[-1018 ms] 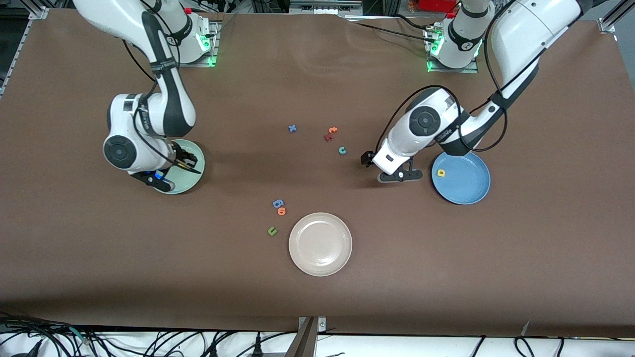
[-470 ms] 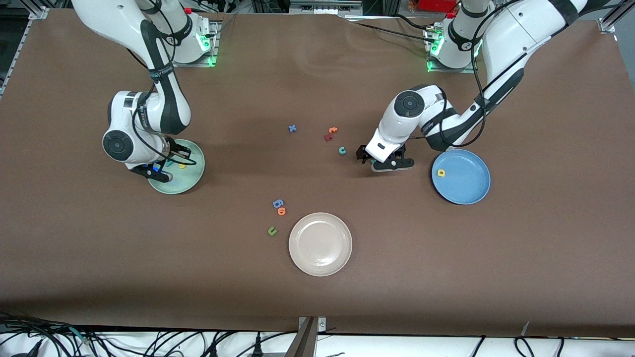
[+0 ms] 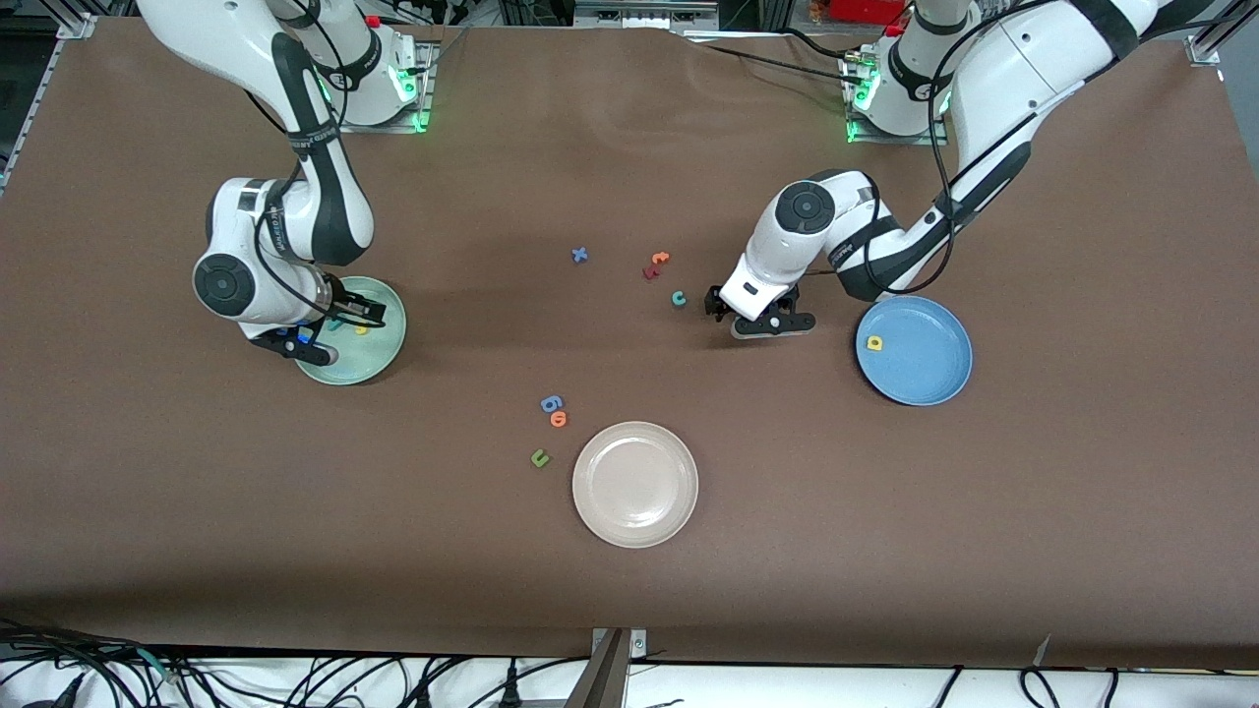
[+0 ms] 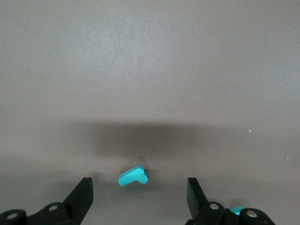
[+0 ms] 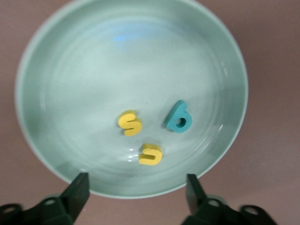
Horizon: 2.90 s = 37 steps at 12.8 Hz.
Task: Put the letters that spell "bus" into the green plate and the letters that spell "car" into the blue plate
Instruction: 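Place the yellow u in the green plate while the left gripper grasps a teal letter, then return the right gripper to rest while the left gripper lifts the teal letter, then carry the teal letter with the left gripper into the blue plate and release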
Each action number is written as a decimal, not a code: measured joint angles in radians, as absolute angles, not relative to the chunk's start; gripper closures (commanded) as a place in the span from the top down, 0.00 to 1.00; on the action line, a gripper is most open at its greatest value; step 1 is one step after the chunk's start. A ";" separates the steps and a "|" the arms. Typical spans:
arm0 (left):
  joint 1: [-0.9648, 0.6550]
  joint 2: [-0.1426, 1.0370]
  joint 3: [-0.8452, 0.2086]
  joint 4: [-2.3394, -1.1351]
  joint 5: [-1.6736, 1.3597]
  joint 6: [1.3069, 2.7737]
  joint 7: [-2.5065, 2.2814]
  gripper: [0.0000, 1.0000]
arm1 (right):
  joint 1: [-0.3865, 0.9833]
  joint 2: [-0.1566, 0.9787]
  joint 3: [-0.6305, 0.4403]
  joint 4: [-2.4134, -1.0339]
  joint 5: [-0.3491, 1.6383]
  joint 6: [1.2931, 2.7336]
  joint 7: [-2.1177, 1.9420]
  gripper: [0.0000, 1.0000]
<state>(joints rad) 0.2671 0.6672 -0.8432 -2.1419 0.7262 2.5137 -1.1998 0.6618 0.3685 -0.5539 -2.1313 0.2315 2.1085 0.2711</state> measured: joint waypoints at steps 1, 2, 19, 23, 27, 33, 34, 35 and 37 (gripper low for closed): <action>0.254 0.668 -0.832 -2.142 0.726 2.514 -1.200 0.85 | 0.662 0.347 -0.570 -2.094 0.231 2.055 0.271 0.98; 0.236 0.668 -0.816 -2.142 0.732 2.514 -1.200 0.85 | 0.662 0.325 -0.592 -2.047 0.231 1.989 0.268 0.99; 0.198 0.672 -0.779 -2.135 0.768 2.514 -1.209 0.39 | 0.664 0.254 -0.673 -1.503 0.216 1.514 0.114 0.99; 0.197 0.671 -0.780 -2.134 0.768 2.514 -1.209 0.35 | 0.603 0.255 -0.612 -1.504 0.204 1.526 0.086 0.99; 0.197 0.671 -0.780 -2.134 0.768 2.513 -1.209 0.33 | 0.309 0.245 -0.291 -1.503 0.098 1.542 0.079 0.99; 0.196 0.668 -0.781 -2.134 0.768 2.512 -1.209 0.30 | 0.114 0.221 -0.081 -1.524 0.040 1.590 0.071 0.99; 0.196 0.668 -0.781 -2.134 0.768 2.510 -1.209 0.30 | 0.085 0.215 -0.052 -1.531 0.031 1.597 0.071 0.99; 0.196 0.668 -0.781 -2.133 0.768 2.508 -1.209 0.28 | 0.069 0.212 -0.036 -1.535 0.024 1.600 0.070 0.99; 0.198 0.668 -0.780 -2.125 0.768 2.487 -1.207 0.28 | 0.064 0.210 -0.029 -1.537 0.022 1.601 0.069 0.99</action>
<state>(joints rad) 0.1984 0.6680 -0.7798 -2.1252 0.7684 2.4874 -1.2071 0.0636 0.2104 -0.0286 -1.5367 0.0220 1.6012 0.0688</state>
